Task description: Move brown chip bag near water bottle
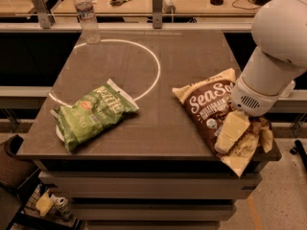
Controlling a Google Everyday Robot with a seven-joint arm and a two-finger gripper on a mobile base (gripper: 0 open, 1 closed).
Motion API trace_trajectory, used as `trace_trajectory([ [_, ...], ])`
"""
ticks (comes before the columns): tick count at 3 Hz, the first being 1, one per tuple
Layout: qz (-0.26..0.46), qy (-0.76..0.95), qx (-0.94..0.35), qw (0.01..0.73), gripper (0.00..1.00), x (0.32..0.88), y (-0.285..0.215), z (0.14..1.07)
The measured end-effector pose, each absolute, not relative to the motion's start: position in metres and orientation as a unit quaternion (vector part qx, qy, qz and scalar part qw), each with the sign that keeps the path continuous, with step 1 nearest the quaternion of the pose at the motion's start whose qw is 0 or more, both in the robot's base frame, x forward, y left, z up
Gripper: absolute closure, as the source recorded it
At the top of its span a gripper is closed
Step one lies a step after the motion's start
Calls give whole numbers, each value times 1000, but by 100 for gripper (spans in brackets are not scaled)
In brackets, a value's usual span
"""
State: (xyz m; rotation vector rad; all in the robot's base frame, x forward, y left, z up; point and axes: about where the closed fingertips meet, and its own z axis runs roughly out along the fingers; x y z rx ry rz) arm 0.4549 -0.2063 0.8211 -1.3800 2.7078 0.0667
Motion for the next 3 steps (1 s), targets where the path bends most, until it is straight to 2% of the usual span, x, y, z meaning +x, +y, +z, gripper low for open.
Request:
trace_trajectory([
  [1, 22, 890, -453, 51, 87, 455, -206, 823],
  [2, 22, 889, -454, 51, 100, 455, -206, 823],
  [3, 22, 889, -454, 51, 100, 455, -206, 823],
])
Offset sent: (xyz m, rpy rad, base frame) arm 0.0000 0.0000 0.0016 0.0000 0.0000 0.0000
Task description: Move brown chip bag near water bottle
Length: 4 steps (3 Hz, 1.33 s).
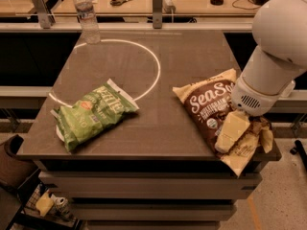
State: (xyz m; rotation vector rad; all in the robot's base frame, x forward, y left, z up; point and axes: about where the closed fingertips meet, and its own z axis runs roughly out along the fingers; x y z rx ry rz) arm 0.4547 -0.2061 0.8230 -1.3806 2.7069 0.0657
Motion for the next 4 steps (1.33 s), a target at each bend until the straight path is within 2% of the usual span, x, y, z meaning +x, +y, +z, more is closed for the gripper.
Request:
trace_trajectory([
  [4, 21, 889, -454, 51, 100, 455, -206, 827],
])
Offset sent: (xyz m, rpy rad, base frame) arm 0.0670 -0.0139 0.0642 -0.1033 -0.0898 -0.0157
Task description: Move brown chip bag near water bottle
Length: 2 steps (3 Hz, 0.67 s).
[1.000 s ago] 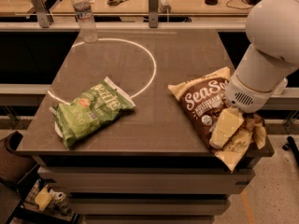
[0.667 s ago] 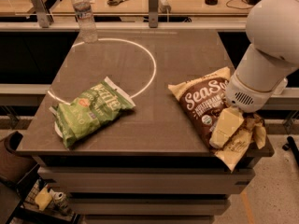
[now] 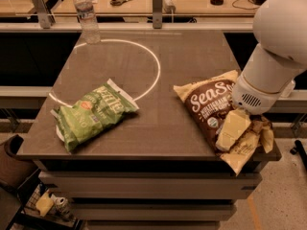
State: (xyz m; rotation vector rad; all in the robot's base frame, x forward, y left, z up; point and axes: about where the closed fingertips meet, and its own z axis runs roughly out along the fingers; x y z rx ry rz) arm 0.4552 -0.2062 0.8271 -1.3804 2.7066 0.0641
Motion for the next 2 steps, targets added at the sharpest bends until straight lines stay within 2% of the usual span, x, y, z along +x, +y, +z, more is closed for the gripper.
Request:
trace_trajectory([
  [2, 21, 889, -454, 51, 100, 455, -206, 828],
])
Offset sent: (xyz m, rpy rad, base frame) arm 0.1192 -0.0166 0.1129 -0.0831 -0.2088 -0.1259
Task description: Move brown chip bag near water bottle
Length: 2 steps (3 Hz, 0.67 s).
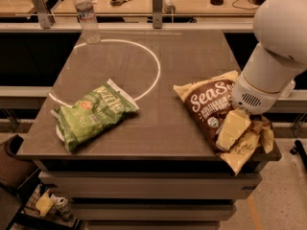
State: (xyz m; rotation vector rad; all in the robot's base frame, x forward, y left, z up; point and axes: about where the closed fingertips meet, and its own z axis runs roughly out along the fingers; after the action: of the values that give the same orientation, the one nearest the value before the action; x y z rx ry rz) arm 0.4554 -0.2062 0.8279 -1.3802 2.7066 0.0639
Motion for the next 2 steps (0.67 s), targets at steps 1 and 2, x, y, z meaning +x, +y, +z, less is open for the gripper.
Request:
trace_trajectory([
  [1, 21, 889, -454, 51, 100, 455, -206, 829],
  [2, 21, 889, -454, 51, 100, 455, -206, 829],
])
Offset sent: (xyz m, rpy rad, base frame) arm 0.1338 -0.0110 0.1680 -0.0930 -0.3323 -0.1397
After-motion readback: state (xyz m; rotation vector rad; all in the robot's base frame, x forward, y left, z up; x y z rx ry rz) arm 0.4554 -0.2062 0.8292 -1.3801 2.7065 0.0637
